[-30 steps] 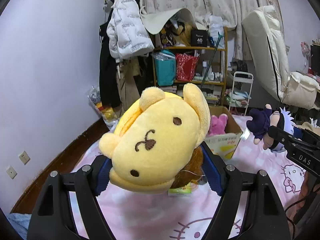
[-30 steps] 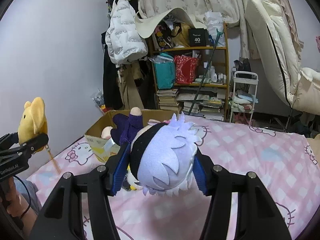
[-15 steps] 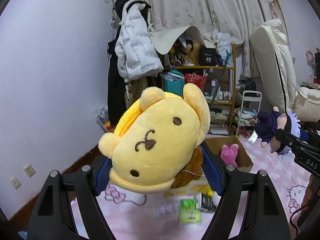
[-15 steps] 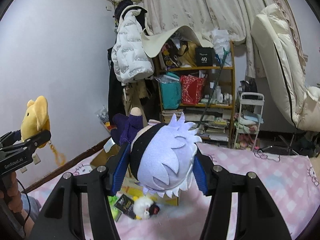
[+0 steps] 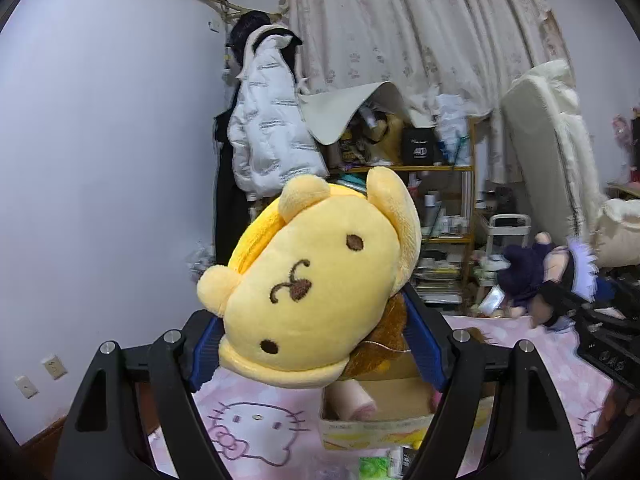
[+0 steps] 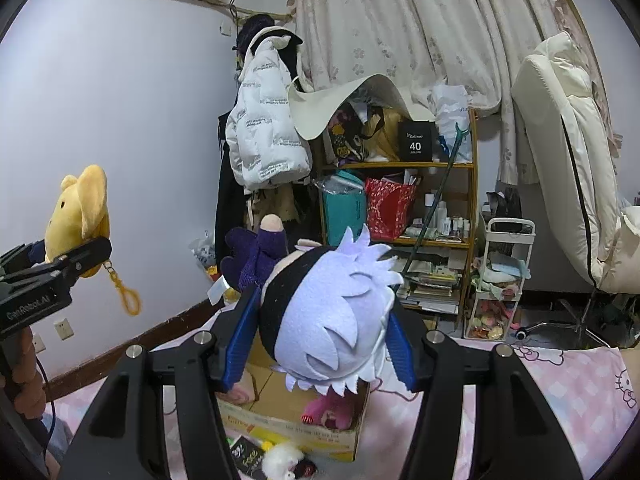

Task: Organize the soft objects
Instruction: 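Lift the yellow dog plush with the left tool while the right tool lifts the doll toward the box, then carry the dog plush with the left tool while the right tool carries the doll over the box, then open the left tool to drop the dog plush while the right tool releases the doll into the box, then withdraw both open tools from the box toward the remaining items beside it, then close the left tool on the bagged purple plush while the right tool grasps the white fluffy keychain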

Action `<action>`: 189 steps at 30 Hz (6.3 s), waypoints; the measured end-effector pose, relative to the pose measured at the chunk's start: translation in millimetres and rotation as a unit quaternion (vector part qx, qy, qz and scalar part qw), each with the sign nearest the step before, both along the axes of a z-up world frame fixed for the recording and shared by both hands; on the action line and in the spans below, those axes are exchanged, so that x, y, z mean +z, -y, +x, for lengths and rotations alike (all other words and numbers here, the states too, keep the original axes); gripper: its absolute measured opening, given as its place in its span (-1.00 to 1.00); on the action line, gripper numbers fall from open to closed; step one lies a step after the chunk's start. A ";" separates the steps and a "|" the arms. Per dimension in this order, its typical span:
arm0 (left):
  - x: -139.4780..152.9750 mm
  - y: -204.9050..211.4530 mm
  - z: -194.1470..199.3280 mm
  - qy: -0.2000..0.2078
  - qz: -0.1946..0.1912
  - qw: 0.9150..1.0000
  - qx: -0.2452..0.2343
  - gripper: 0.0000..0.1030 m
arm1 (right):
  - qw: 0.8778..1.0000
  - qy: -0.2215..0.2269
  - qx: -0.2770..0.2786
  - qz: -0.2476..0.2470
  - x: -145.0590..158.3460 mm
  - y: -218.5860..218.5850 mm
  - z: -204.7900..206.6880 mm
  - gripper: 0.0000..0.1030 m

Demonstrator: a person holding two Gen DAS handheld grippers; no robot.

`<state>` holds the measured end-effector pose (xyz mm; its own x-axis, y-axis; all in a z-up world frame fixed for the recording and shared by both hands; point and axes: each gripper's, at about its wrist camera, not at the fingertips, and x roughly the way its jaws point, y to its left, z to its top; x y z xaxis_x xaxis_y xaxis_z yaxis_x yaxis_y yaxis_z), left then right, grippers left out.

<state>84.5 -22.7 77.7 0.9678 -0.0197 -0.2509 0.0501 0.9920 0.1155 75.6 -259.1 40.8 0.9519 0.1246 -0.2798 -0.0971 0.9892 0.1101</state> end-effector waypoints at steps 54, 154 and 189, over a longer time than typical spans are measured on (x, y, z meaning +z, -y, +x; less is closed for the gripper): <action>-123.5 26.7 88.4 -0.147 -0.005 0.986 -0.081 0.82 | 0.994 -0.097 0.038 0.014 -101.1 -2.7 70.1 0.26; -261.8 -14.6 132.1 -0.496 0.016 0.867 -0.040 0.91 | 0.933 -0.353 0.062 0.040 -218.8 -27.5 74.0 0.44; -256.5 -15.6 100.9 -0.473 0.003 0.880 -0.038 0.45 | 0.931 -0.360 0.052 0.030 -211.1 -35.0 65.5 -0.02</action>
<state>185.4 -7.1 -178.8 0.3219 -0.0711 -0.9441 0.1937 0.9810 -0.0079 141.1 -224.0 -170.2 0.5023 0.2414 -0.8303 -0.0724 0.9686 0.2378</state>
